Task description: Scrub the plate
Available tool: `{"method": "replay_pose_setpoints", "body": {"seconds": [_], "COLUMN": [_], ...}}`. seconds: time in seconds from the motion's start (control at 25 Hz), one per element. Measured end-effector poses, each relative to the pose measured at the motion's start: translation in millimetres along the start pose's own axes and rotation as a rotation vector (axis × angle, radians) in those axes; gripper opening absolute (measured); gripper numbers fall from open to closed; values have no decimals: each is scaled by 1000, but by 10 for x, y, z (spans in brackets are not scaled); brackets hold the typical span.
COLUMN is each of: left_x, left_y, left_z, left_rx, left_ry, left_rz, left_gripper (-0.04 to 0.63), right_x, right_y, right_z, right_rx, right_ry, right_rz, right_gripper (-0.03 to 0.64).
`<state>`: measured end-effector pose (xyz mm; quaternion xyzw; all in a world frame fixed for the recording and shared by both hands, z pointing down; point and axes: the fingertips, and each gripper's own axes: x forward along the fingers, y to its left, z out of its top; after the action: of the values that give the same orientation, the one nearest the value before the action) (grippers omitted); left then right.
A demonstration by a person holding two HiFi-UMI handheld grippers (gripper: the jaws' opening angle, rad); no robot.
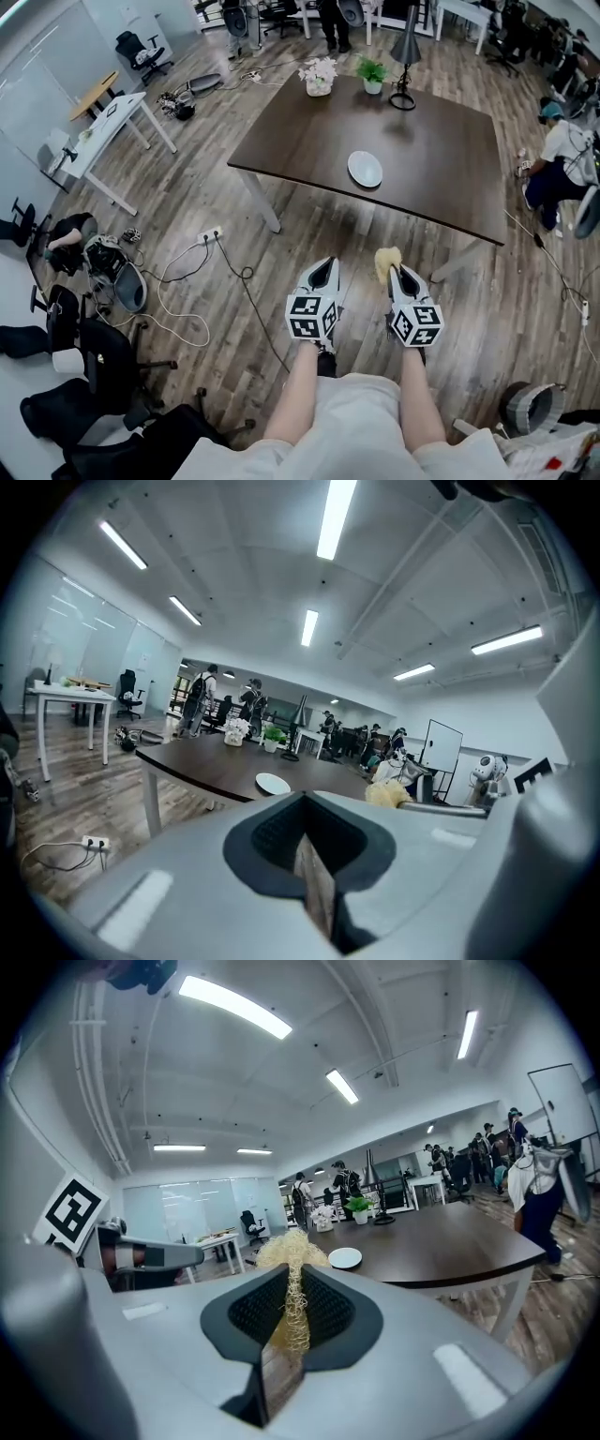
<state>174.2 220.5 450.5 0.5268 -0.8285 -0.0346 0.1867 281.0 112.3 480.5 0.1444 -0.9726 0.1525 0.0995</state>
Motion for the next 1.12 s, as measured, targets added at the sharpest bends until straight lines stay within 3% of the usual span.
{"method": "replay_pose_setpoints", "body": {"seconds": [0.12,0.32,0.52,0.76,1.12], "left_x": [117,289,418,490,892], "left_y": [231,631,899,1271,1404], "left_z": [71,446,597,506,369], "left_rx": [18,-24,-23,-55,-46], "left_ry": [14,-59,-67,-37,-2], "left_rz": [-4,-12,-31,-36,-52], "left_gripper": [0,0,0,0,0], "right_x": [245,678,1006,1254,1587], "right_y": [-6,182,282,344,33], "right_z": [43,160,204,72,-4], "right_rx": [38,10,14,30,52], "right_ry": [-12,-10,-11,9,10], "right_rz": [-18,8,5,-15,-52], "right_gripper": [61,61,61,61,61]}}
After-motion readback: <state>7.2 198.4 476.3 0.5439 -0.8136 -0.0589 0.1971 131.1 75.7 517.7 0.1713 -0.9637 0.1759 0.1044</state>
